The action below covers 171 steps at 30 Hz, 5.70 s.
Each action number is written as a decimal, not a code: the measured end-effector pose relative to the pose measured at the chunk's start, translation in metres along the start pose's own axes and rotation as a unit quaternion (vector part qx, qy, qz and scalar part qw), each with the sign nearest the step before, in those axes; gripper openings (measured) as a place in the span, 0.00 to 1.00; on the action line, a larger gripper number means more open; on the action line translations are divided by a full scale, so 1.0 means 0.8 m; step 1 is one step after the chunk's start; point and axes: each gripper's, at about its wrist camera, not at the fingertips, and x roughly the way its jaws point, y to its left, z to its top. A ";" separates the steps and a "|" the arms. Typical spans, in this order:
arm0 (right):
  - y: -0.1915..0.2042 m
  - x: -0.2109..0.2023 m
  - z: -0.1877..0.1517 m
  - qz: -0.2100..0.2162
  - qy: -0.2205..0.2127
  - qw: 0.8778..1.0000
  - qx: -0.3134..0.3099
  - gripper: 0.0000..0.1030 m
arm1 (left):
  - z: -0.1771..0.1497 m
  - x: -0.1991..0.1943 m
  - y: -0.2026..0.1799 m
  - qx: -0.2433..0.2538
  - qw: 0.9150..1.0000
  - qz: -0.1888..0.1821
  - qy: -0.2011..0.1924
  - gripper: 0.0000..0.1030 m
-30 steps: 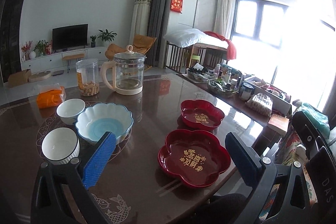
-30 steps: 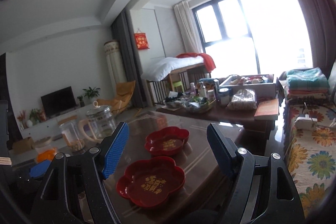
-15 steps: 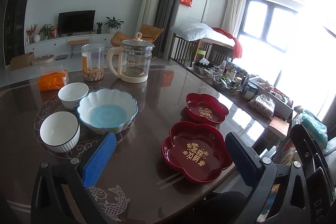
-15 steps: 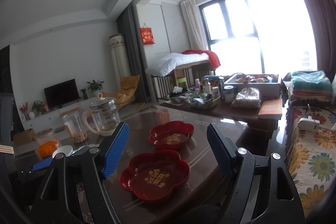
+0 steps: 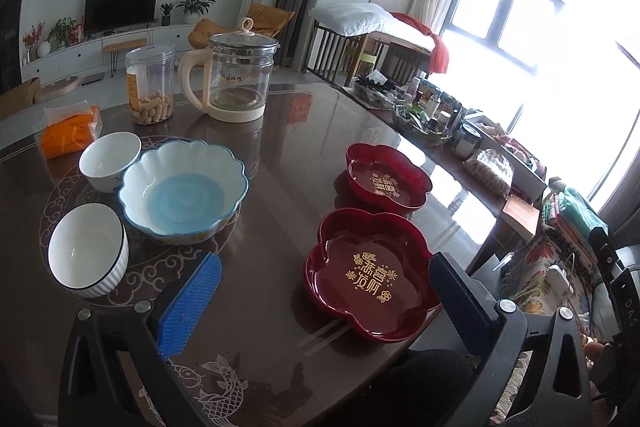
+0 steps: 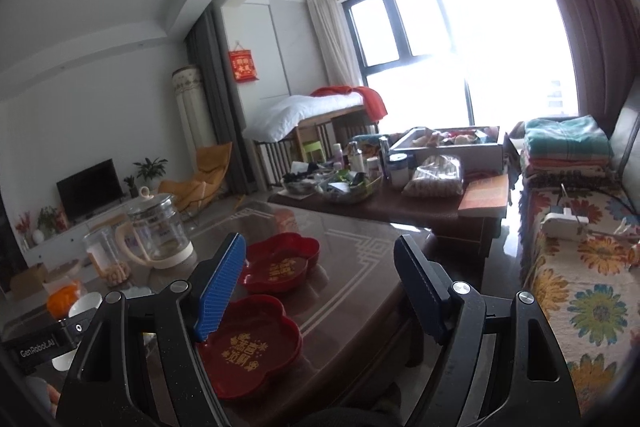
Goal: Organize plates and bowls
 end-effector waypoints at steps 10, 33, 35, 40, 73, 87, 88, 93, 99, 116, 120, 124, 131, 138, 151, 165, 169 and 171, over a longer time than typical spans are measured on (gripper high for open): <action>-0.056 0.131 0.017 0.035 0.190 0.979 -0.060 0.77 | 0.098 0.120 -0.015 0.048 0.993 -0.016 0.105 1.00; -0.022 0.406 -0.039 0.121 0.457 0.881 0.025 0.56 | 0.181 0.438 -0.065 0.067 0.967 0.016 0.244 0.53; -0.017 0.417 -0.043 0.123 0.461 0.878 0.022 0.48 | 0.177 0.456 -0.065 0.065 0.965 0.016 0.253 0.44; -0.006 0.437 -0.051 0.124 0.462 0.878 0.019 0.41 | 0.169 0.482 -0.059 0.037 0.965 0.002 0.259 0.15; 0.045 0.182 -0.026 0.184 0.423 0.886 0.035 0.14 | 0.109 0.240 -0.040 0.086 0.973 -0.067 0.203 0.13; 0.054 0.156 -0.105 0.142 0.432 0.885 0.095 0.14 | 0.056 0.255 -0.067 0.222 0.957 -0.006 0.186 0.24; 0.057 0.154 -0.107 0.140 0.432 0.886 0.094 0.14 | 0.053 0.255 -0.069 0.236 0.955 0.006 0.181 0.25; 0.063 0.157 -0.105 0.126 0.426 0.891 0.089 0.14 | 0.046 0.257 -0.072 0.274 0.947 0.035 0.167 0.26; 0.063 0.157 -0.110 0.124 0.436 0.887 0.086 0.43 | 0.073 0.239 -0.061 0.231 0.962 0.040 0.139 0.43; 0.055 0.045 -0.060 0.008 0.158 0.987 -0.037 0.70 | -0.031 0.012 -0.028 0.093 0.994 0.056 0.008 1.00; 0.062 0.028 -0.060 -0.003 0.131 0.990 -0.057 0.72 | -0.060 -0.018 -0.024 0.093 0.990 0.106 -0.014 1.00; 0.071 0.017 -0.060 -0.009 0.108 0.991 -0.079 0.76 | -0.067 -0.034 -0.009 0.082 0.991 0.108 -0.013 1.00; 0.090 0.014 -0.066 0.011 0.107 0.989 -0.105 0.76 | -0.065 -0.044 0.009 0.067 0.987 0.144 -0.026 1.00; 0.106 0.014 -0.067 0.021 0.109 0.985 -0.135 0.76 | -0.073 -0.046 0.037 0.029 0.988 0.152 -0.010 1.00; 0.139 -0.007 -0.084 0.062 0.096 0.978 -0.175 0.77 | -0.094 -0.065 0.083 0.036 0.988 0.147 -0.013 1.00; 0.172 -0.006 -0.113 0.105 0.136 0.962 -0.214 0.77 | -0.077 -0.080 0.200 -0.030 0.975 0.219 -0.012 1.00; 0.176 -0.005 -0.118 0.108 0.145 0.959 -0.217 0.77 | -0.080 -0.066 0.201 -0.009 0.972 0.233 -0.001 1.00; 0.177 -0.006 -0.120 0.109 0.147 0.959 -0.218 0.77 | -0.081 -0.052 0.198 0.002 0.969 0.245 0.006 1.00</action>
